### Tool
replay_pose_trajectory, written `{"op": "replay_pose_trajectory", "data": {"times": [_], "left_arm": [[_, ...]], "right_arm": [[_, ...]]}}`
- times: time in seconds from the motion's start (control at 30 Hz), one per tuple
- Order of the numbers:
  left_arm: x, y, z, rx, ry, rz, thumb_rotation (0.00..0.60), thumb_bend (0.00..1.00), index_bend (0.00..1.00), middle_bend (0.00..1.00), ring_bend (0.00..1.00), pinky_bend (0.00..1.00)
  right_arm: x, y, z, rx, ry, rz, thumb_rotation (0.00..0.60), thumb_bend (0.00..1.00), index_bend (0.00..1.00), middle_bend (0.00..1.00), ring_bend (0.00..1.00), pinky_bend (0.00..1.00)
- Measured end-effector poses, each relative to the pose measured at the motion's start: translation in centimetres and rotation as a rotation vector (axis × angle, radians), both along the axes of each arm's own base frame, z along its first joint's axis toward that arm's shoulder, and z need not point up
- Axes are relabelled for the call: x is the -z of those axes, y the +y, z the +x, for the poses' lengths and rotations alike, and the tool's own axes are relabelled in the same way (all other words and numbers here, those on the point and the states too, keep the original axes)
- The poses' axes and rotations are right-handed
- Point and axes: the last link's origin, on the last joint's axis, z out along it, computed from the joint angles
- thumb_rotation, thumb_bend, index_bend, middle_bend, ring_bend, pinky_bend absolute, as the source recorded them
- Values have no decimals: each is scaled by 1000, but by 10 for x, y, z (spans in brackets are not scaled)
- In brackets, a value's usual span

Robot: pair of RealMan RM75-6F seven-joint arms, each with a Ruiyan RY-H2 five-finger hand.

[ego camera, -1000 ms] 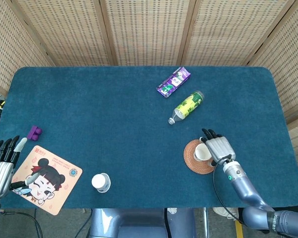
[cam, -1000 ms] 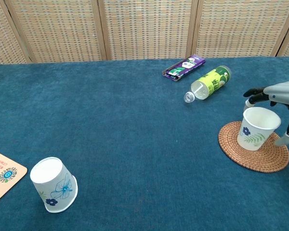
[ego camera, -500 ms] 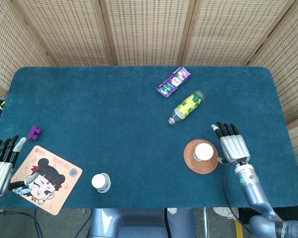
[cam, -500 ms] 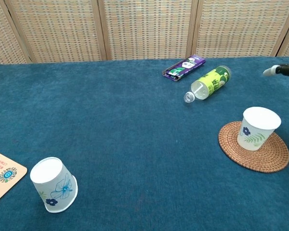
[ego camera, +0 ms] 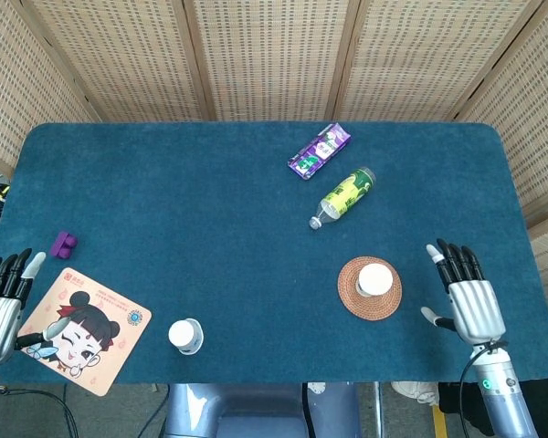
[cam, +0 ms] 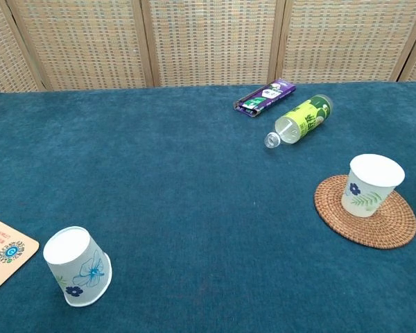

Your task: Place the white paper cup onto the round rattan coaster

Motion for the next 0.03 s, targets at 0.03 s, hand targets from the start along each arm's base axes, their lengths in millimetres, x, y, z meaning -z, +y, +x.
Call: {"op": "replay_pose_trajectory", "data": {"times": [0.03], "left_arm": [[0,0,0,1,2,-1,0,85,0,0,0,0]], "right_arm": [[-1,3,-1,-3,0,-4,600,31,0,0,0,0]]}}
